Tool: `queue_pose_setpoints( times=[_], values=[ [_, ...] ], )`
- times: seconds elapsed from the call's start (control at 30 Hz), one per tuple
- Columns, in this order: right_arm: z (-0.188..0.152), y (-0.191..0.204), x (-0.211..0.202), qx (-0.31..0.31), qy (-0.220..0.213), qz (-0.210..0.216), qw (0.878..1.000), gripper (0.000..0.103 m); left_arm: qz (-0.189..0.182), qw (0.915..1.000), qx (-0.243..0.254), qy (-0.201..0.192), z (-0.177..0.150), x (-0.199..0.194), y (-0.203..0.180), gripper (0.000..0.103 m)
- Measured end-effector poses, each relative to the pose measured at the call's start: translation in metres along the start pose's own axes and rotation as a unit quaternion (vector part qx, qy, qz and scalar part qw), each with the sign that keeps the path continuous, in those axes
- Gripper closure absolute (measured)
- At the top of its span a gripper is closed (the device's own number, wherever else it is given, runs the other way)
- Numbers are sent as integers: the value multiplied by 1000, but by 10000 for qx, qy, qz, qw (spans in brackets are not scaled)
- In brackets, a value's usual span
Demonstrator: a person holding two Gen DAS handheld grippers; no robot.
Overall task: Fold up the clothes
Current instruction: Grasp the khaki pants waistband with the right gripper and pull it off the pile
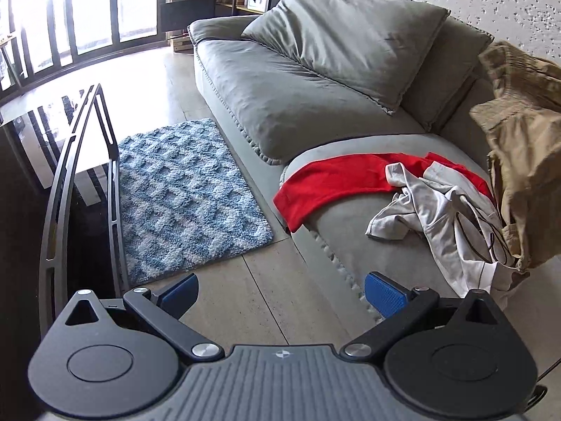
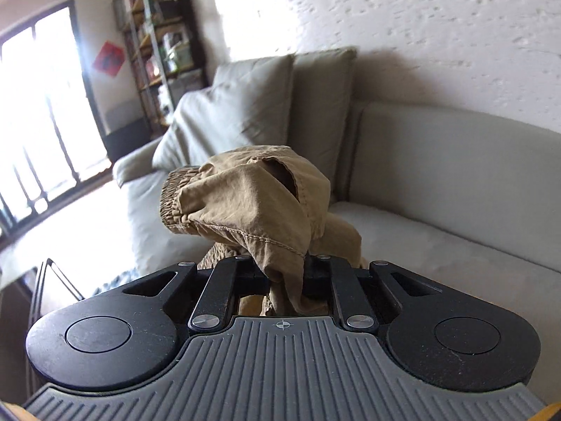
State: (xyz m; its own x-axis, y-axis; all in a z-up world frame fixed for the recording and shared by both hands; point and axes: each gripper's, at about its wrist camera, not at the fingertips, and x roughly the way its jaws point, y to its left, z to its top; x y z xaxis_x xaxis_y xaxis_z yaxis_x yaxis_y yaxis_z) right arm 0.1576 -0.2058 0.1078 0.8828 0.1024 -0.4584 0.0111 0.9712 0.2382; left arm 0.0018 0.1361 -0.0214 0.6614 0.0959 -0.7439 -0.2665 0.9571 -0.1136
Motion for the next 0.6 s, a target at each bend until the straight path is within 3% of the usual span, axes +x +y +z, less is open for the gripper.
queue_pose_setpoints(
  times=[0.13, 0.27, 0.33, 0.43, 0.53, 0.6],
  values=[
    [8, -79, -49, 886, -593, -708, 9918, 90, -174, 9998, 37, 76, -3, 3, -12, 1],
    [-29, -159, -96, 2071, -1003, -1633, 9594, 90, -389, 9984, 407, 81, -10, 2, -38, 1],
    [-64, -183, -107, 2312, -755, -2175, 9453, 90, -495, 9969, 609, 75, -15, 2, -52, 1],
    [-127, -211, -113, 2506, 104, -2720, 9290, 90, -654, 9937, 911, 67, -21, 2, -72, 1],
    [-186, -230, -120, 2773, 848, -2957, 9102, 90, -812, 9893, 1212, 59, -27, 1, -92, 1],
    [-209, -235, -129, 2823, 1047, -2869, 9094, 90, -936, 9855, 1412, 73, -32, 2, -110, 1]
  ],
)
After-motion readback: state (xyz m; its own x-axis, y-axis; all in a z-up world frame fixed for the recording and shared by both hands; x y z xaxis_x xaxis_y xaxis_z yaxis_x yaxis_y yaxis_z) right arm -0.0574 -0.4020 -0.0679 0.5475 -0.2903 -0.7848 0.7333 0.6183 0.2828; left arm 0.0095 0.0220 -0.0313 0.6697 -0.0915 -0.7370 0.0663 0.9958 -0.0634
